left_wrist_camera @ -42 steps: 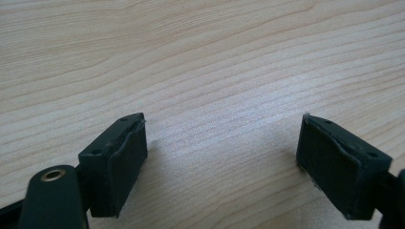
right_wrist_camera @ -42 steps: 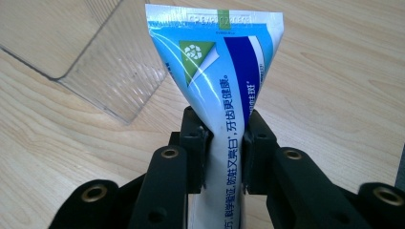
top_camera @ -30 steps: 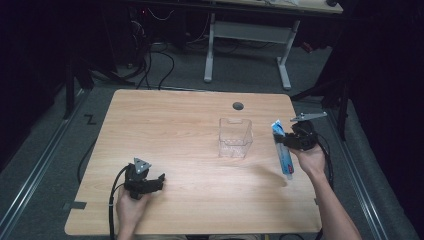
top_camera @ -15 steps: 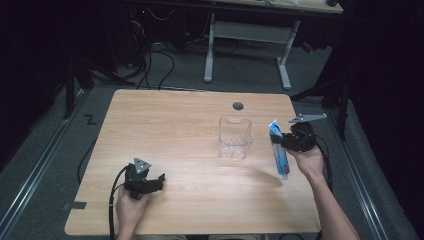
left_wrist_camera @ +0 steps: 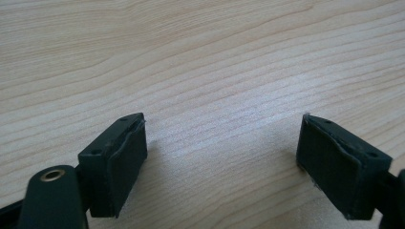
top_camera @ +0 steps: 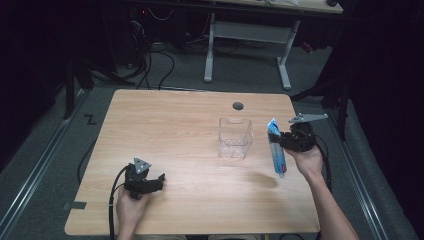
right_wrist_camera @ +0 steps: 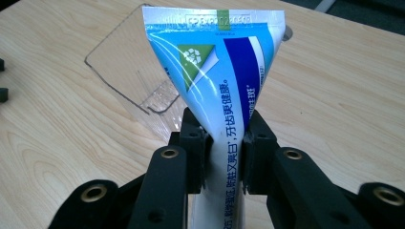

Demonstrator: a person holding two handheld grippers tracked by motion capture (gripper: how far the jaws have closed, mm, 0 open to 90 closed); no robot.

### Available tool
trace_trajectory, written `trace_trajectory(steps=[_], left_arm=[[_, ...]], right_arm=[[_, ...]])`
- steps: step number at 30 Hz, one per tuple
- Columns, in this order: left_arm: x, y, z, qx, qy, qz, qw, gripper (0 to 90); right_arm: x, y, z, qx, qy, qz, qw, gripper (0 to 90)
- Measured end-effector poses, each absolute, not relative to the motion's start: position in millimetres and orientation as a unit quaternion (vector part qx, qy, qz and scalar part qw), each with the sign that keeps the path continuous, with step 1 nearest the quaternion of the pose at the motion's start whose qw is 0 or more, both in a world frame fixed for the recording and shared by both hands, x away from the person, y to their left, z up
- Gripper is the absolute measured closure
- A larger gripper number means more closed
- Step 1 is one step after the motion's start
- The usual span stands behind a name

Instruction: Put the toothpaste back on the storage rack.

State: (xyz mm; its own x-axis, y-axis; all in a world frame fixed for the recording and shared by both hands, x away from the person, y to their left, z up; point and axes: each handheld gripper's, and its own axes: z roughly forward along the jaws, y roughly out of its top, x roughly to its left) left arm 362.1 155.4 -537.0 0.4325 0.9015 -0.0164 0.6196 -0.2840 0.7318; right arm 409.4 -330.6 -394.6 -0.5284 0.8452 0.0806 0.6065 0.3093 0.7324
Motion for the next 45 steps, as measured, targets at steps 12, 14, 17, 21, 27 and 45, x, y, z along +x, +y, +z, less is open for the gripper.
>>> trace_trajectory(steps=[12,14,17,21,27,45], left_arm=[[362.1,155.5,-536.9,0.775,0.491,0.206,0.341,17.9],[362.1,155.5,-536.9,0.775,0.491,0.206,0.341,17.9],[362.1,155.5,-536.9,0.775,0.491,0.206,0.341,17.9],[362.1,155.4,-537.0,0.774,0.491,0.206,0.342,17.9],[362.1,155.4,-537.0,0.774,0.491,0.206,0.342,17.9],[362.1,155.4,-537.0,0.774,0.492,0.206,0.342,18.1]], right_arm=[[407.2,-323.0,-389.7,0.445,0.790,0.389,0.161,74.7],[406.4,-320.3,-388.3,0.443,0.790,0.392,0.161,74.7],[406.0,-318.6,-387.0,0.438,0.790,0.397,0.163,74.7],[403.7,-313.9,-384.3,0.432,0.790,0.404,0.163,74.7],[402.1,-309.2,-381.9,0.424,0.791,0.409,0.165,74.7],[399.6,-294.3,-358.7,0.393,0.792,0.438,0.163,74.7]])
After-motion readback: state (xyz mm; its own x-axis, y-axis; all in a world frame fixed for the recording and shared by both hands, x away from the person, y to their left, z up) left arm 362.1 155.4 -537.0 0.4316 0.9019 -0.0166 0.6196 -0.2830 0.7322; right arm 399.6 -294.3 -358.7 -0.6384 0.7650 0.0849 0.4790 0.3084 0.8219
